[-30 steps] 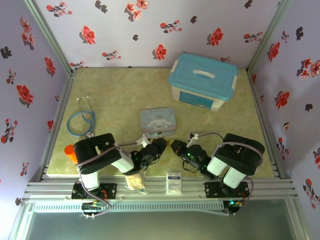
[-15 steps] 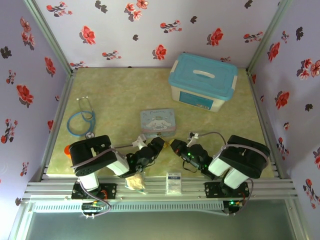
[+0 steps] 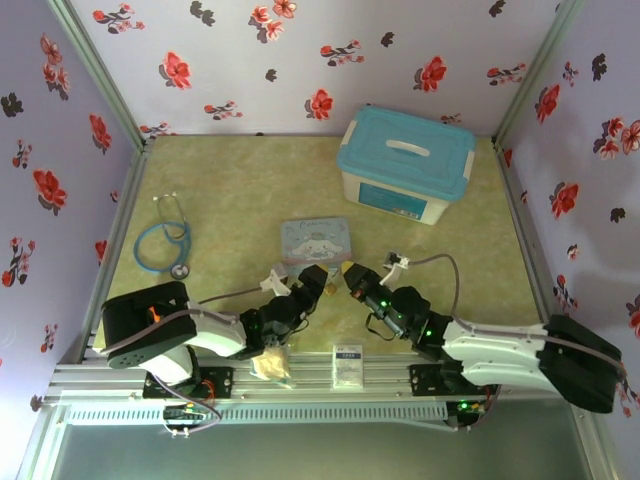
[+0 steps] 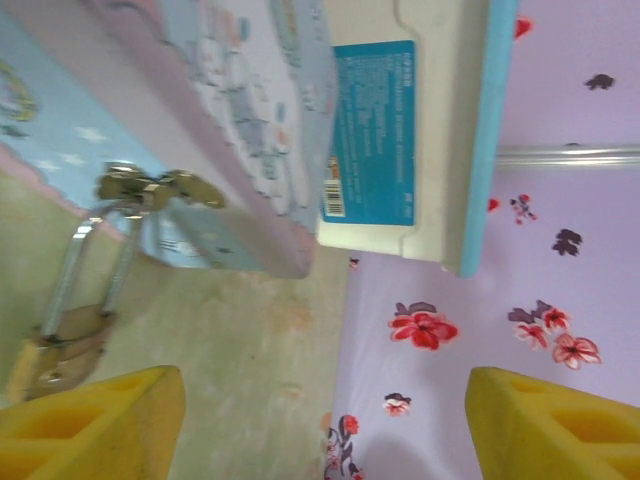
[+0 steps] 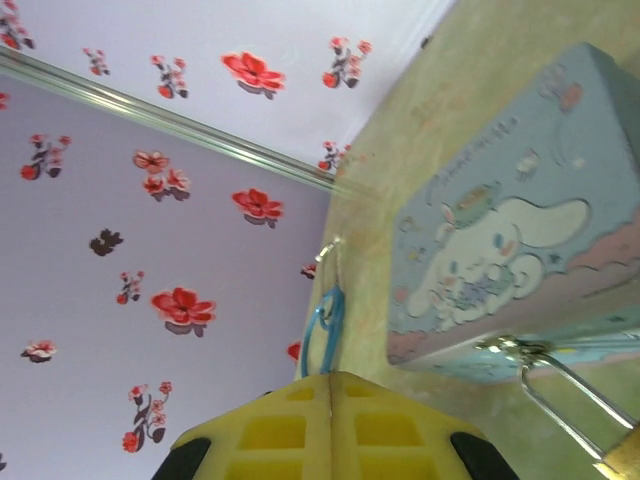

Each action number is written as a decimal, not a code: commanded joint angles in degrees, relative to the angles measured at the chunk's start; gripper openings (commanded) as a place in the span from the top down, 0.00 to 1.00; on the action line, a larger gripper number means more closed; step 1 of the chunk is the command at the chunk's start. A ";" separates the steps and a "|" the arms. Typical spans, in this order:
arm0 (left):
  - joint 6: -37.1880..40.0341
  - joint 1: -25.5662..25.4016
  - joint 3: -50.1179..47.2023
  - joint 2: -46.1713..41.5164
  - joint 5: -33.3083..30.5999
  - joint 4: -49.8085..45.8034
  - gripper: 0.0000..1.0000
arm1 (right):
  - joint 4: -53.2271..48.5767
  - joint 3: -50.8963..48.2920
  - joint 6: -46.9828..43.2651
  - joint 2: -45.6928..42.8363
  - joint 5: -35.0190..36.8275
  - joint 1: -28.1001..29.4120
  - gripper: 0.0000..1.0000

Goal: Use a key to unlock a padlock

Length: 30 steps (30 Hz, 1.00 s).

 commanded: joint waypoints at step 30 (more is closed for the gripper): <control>5.09 -4.40 7.10 -5.82 -5.11 -1.73 0.42 | 6.15 2.80 -4.08 4.55 8.88 3.37 1.00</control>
